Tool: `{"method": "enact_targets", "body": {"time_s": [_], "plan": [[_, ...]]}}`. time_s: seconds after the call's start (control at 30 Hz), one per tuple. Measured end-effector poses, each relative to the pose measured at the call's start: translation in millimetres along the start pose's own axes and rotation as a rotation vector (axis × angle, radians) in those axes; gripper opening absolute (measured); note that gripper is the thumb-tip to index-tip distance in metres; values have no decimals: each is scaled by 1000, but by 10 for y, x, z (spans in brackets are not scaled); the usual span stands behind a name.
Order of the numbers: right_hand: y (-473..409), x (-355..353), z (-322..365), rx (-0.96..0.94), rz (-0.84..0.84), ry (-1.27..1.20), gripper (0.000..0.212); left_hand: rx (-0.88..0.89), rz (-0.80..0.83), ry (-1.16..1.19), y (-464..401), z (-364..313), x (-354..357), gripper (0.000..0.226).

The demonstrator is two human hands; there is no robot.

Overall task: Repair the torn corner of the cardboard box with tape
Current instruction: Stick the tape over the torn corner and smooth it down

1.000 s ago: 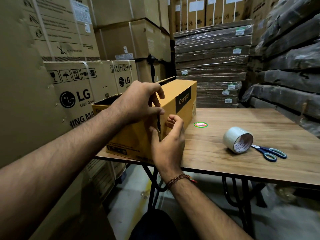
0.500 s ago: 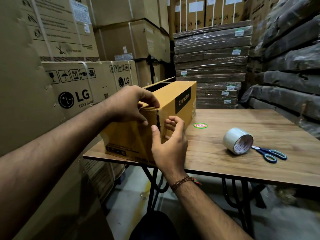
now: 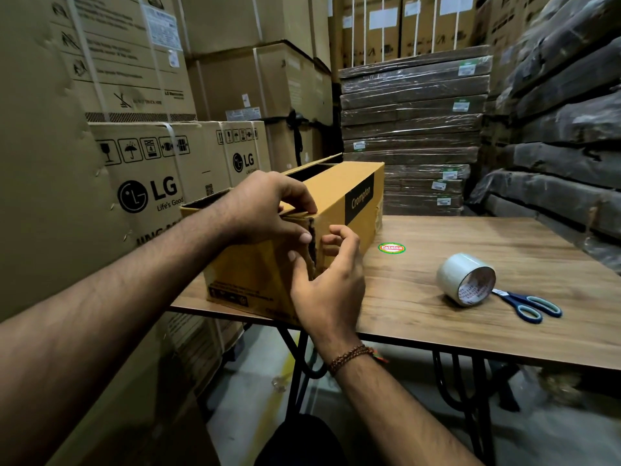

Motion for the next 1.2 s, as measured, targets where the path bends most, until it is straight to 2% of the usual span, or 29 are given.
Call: {"method": "enact_targets", "body": {"time_s": [0.17, 0.4, 0.7, 0.83, 0.93, 1.2], "plan": [[-29, 20, -28, 34, -15, -12, 66, 20, -68, -10, 13, -31, 24, 41], [-52, 8, -121, 17, 30, -54, 73, 29, -38, -14, 1, -25, 6, 38], [-81, -5, -249, 13, 56, -180, 45, 9, -14, -9, -7, 3, 6, 37], [-123, -48, -300, 21, 31, -171, 5, -1, 1, -15, -22, 0, 16, 39], [-154, -54, -311, 41, 18, -154, 14, -15, 14, -23, -27, 15, 19, 42], [-164, 9, -308, 69, 47, -119, 14, -65, 28, -120, -17, 62, 89, 59]]}}
Point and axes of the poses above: each hand's wrist, its own y-axis away from the middle knuckle, its own x-axis out of the palm, z = x × y, the point moved 7 cm from there along -y, towards the middle knuckle, and after that the axes turned 6 degrees about z, right-handed, at the moved point
